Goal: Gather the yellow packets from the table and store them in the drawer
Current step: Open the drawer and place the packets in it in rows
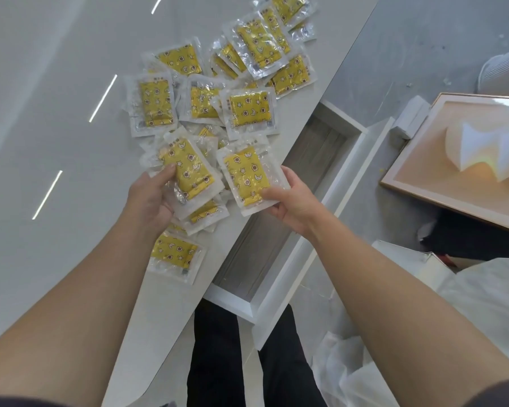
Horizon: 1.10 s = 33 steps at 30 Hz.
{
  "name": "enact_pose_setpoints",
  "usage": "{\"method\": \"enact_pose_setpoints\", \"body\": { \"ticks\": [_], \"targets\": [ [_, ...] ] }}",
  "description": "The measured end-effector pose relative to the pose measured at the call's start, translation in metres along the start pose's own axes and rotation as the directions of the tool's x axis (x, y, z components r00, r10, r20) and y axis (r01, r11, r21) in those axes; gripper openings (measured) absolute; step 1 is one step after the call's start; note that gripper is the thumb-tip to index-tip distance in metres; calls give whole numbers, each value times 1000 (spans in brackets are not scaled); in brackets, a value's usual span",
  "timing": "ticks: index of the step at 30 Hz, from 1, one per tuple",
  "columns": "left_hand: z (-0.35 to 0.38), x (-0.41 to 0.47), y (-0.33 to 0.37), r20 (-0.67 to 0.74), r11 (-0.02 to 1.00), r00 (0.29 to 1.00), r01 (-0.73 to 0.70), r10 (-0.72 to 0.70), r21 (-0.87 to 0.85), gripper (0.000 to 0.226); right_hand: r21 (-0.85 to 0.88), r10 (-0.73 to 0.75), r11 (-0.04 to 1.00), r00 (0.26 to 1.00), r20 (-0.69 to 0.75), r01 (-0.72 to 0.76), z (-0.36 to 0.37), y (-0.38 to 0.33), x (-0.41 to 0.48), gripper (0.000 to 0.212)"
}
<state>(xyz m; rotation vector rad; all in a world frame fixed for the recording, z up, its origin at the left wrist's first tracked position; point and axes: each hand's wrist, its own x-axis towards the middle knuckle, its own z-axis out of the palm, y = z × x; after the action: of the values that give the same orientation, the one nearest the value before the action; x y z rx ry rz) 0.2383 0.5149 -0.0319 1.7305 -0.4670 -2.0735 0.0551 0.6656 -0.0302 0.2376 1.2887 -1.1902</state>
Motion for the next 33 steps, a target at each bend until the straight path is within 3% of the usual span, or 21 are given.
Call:
{"method": "enact_pose_setpoints", "body": {
  "ticks": [4, 9, 12, 14, 16, 17, 20, 23, 28, 30, 33],
  "targets": [
    [-44, -15, 4, 93, 986, 987, 125, -135, 109, 23, -264, 210, 948, 973, 98, -178, 16, 12, -3, 55],
    [-128, -18, -17, -99, 937, 965, 258, -241, 235, 36, -677, 339, 711, 936, 93, -190, 65, 52, -2, 32],
    [-162, -19, -35, -237, 901, 936, 325, -262, 289, 34, -895, 217, 446, 972, 87, -20, 94, 80, 5, 4],
    [-171, -18, -45, -295, 887, 926, 327, -233, 325, 32, -965, 135, 261, 988, 76, 38, 104, 101, 13, 12],
    [-173, -16, -51, -350, 883, 916, 321, -197, 343, 29, -989, 64, 141, 997, 53, 44, 110, 118, 17, 10],
    [-174, -14, -53, -376, 881, 910, 313, -173, 354, 26, -995, 10, 78, 998, 58, 57, 113, 126, 17, 20],
    [-178, -7, -58, -384, 878, 915, 283, -126, 385, 14, -987, -178, -117, 976, 129, 109, 119, 147, 13, 26],
    [-178, -1, -59, -332, 888, 937, 239, -106, 392, 16, -995, -221, -57, 971, 91, 80, 121, 159, 12, 35],
    [-173, 1, -60, -153, 924, 982, 160, -112, 347, 21, -946, -8, 323, 999, 38, 38, 112, 160, 10, 58],
    [-169, 0, -63, -110, 936, 985, 159, -130, 314, 22, -897, 22, 442, 1000, 17, 6, 102, 154, 6, 53],
    [-152, -5, -75, -61, 936, 980, 198, -189, 290, 21, -852, 78, 523, 997, 19, -25, 66, 129, -1, 44]
  ]
}}
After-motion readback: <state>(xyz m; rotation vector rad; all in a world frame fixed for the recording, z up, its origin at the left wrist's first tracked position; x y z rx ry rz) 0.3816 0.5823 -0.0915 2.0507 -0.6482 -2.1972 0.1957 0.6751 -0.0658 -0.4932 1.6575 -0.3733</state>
